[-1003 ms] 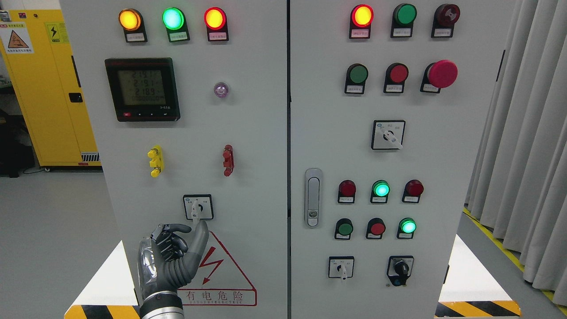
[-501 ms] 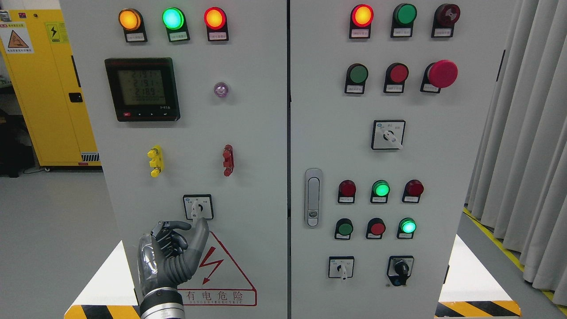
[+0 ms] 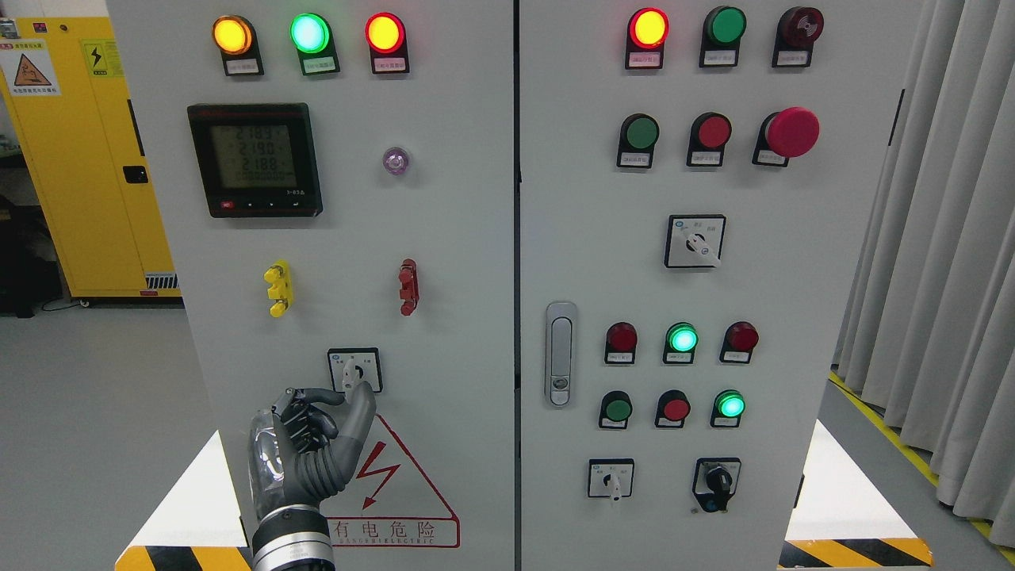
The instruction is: Turn on light switch 1
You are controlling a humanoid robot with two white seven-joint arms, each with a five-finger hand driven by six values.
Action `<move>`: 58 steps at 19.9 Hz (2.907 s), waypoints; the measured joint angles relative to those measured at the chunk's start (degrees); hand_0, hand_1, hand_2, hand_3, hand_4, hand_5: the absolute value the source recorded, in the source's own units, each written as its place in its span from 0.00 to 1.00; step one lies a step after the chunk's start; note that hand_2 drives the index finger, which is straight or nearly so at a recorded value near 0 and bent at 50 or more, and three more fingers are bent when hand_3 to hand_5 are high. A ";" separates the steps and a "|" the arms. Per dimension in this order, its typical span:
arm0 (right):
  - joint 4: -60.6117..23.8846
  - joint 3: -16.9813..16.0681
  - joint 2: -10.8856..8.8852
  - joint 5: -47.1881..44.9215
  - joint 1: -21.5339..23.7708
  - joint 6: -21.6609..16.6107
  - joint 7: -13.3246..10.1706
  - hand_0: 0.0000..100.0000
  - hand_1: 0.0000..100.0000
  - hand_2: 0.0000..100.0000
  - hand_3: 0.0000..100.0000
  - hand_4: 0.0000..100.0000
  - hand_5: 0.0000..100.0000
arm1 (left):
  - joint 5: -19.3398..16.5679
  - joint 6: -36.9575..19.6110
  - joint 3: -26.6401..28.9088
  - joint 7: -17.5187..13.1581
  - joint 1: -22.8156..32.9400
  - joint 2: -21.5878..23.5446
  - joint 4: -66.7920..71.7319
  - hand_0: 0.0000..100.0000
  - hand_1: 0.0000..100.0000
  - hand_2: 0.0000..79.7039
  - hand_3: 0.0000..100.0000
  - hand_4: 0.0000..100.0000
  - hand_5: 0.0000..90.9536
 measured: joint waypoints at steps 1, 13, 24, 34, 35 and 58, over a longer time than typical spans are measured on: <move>0.00 0.00 0.00 0.00 0.00 0.00 0.00 0.00 0.50 0.04 0.00 0.00 0.00 | 0.00 0.10 0.00 0.00 -0.12 -0.02 0.02 0.18 0.69 0.77 0.94 0.98 0.99; -0.01 0.00 0.00 0.00 0.00 0.00 0.00 0.00 0.50 0.04 0.00 0.00 0.00 | -0.12 0.73 0.03 -0.24 -1.05 -0.19 0.20 0.20 0.68 0.77 0.94 0.98 0.99; -0.01 0.00 0.00 0.00 0.00 0.00 0.00 0.00 0.50 0.04 0.00 0.00 0.00 | -0.17 2.23 0.06 -0.25 -1.76 -0.27 0.33 0.21 0.67 0.77 0.94 0.98 0.99; 0.00 0.00 0.00 0.00 0.00 0.00 0.00 0.00 0.50 0.04 0.00 0.00 0.00 | -0.18 2.76 0.07 -0.25 -2.09 -0.29 0.65 0.23 0.67 0.78 0.94 0.98 0.99; 0.00 0.00 0.00 0.00 0.00 0.00 0.00 0.00 0.50 0.04 0.00 0.00 0.00 | -0.17 2.81 0.07 -0.25 -2.13 -0.29 0.68 0.23 0.66 0.78 0.94 0.98 0.99; 0.00 0.00 0.00 0.00 0.00 0.00 0.00 0.00 0.50 0.04 0.00 0.00 0.00 | -0.18 3.01 0.01 -0.26 -2.66 -0.31 1.21 0.34 0.65 0.78 0.95 0.98 1.00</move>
